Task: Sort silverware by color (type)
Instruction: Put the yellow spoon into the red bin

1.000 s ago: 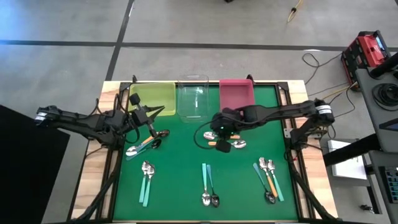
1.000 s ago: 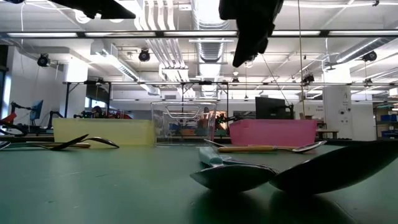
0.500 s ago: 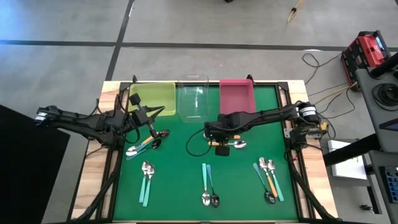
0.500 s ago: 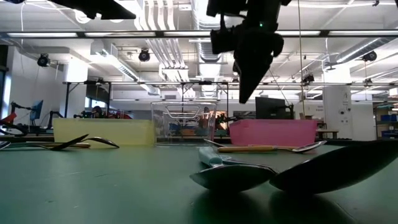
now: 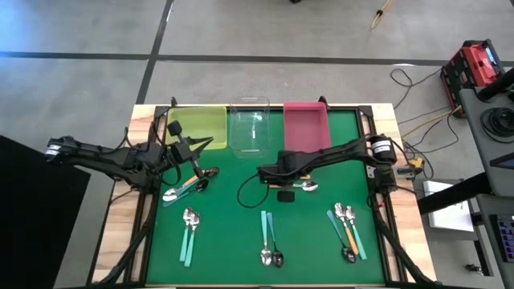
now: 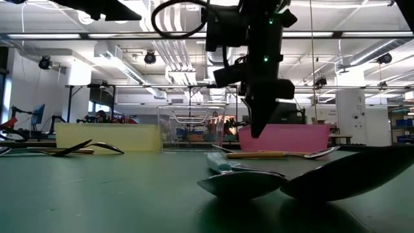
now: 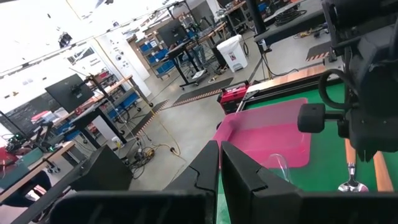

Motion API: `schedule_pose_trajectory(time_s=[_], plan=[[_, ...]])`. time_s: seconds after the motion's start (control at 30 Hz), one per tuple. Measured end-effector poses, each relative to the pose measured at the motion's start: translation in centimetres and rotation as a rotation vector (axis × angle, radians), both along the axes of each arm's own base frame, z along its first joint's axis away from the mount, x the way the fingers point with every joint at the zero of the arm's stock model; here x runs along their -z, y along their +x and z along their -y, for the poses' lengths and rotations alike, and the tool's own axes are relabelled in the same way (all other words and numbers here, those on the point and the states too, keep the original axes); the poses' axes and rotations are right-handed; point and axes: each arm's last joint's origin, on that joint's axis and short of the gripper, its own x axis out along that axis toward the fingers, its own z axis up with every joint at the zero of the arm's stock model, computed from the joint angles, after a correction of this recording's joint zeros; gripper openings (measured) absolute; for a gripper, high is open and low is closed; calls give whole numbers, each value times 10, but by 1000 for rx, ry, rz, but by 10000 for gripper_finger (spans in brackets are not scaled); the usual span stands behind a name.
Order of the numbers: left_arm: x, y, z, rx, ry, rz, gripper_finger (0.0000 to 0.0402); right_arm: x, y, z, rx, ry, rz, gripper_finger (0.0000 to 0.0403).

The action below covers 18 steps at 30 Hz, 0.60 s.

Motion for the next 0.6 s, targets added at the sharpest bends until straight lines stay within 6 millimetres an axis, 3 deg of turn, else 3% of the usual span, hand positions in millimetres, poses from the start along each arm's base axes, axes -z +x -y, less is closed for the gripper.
schedule_pose_trajectory(time_s=[0.37,0.6], plan=[[0,0,0,0,8,-9,0,5,1,6,16,-25,-7,11],[0,0,0,0,14,-12,0,5,2,7,4,-27,-4,56]])
